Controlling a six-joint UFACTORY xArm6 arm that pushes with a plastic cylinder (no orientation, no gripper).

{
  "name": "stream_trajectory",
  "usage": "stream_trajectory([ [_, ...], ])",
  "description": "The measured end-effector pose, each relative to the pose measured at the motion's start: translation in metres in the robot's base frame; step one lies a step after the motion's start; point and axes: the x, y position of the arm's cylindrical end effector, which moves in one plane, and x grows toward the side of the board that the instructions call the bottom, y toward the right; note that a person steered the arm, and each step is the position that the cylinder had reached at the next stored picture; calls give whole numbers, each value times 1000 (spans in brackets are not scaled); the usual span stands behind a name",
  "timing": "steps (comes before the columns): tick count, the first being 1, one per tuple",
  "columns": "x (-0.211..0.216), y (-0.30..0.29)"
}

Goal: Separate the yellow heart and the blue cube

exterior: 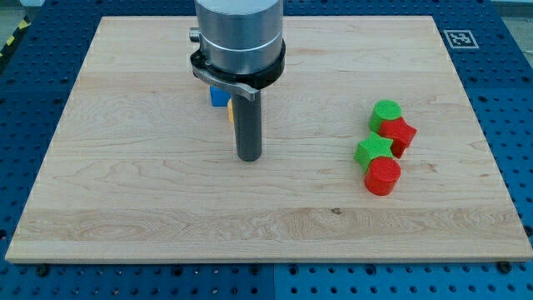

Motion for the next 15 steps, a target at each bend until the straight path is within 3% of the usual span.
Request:
stream_trajectory([
  [2, 23, -12],
  [3, 96, -79],
  [4, 87, -187],
  [5, -22, -273],
  [6, -103, -269],
  [7, -78, -183],
  [8, -113, -223],
  [9, -185, -276],
  [10, -186, -219],
  [11, -156, -148],
  [12, -125, -152],
  [14, -101, 5],
  [15, -101, 7],
])
